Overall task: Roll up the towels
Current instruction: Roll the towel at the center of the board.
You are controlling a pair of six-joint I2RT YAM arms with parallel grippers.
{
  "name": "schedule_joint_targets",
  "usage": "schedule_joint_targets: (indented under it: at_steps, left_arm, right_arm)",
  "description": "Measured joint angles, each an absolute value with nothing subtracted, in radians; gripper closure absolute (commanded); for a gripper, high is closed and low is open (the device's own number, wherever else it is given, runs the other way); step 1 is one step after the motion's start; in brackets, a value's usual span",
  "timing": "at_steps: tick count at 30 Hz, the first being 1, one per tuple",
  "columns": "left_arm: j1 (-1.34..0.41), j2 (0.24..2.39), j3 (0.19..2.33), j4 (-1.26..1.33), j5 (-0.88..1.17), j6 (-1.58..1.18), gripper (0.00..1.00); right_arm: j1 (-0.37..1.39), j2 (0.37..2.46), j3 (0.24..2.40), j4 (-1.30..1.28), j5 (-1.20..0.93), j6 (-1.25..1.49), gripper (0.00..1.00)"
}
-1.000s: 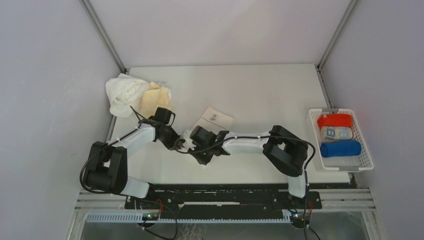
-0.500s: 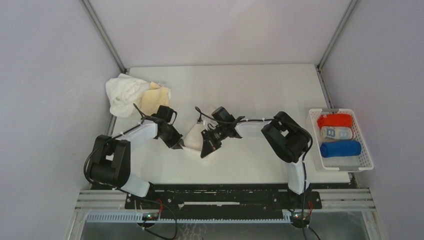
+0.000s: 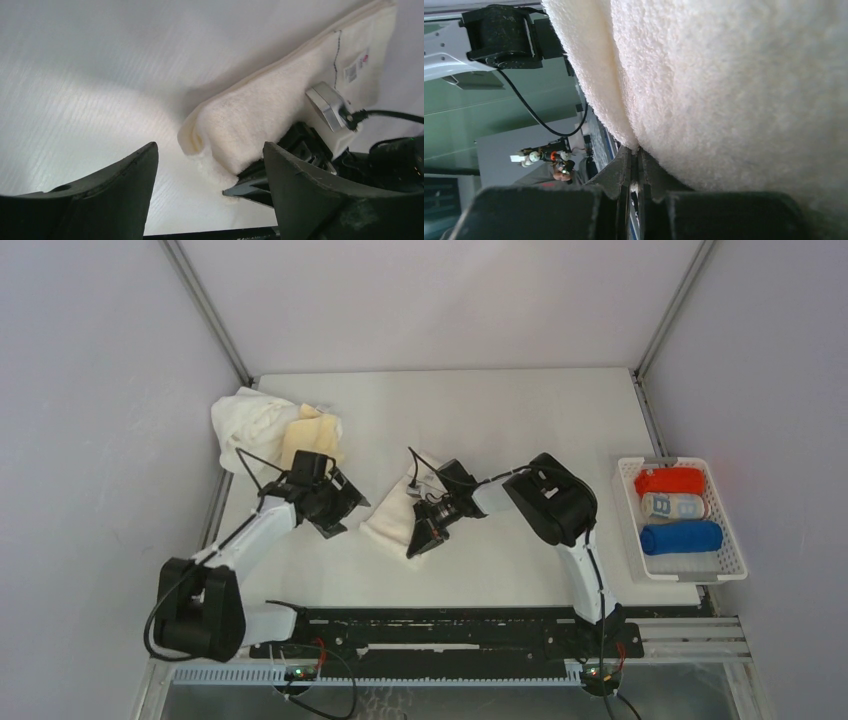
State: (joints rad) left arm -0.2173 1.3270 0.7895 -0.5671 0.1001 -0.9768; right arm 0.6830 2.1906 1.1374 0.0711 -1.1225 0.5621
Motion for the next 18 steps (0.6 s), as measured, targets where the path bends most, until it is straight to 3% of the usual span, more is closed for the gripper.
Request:
schedule_joint_targets:
  at_steps: [6, 12, 18]
  left_arm:
    - [-0.215, 1.074, 0.597, -0.496, 0.095, -0.991, 0.12]
    - [-0.214, 0.790, 0.386, -0.422, 0.091, -1.042, 0.29]
    - [-0.213, 0.661, 0.232, -0.306, 0.105, -1.102, 0.34]
  right_arm:
    - [0.676, 2.201, 1.132, 0.105, -1.136, 0.610, 1.00]
    - [0.673, 2.210, 1.132, 0.127, -1.144, 0.637, 1.00]
    - [0.673, 2.212, 1.132, 0.136, -1.145, 0.649, 1.00]
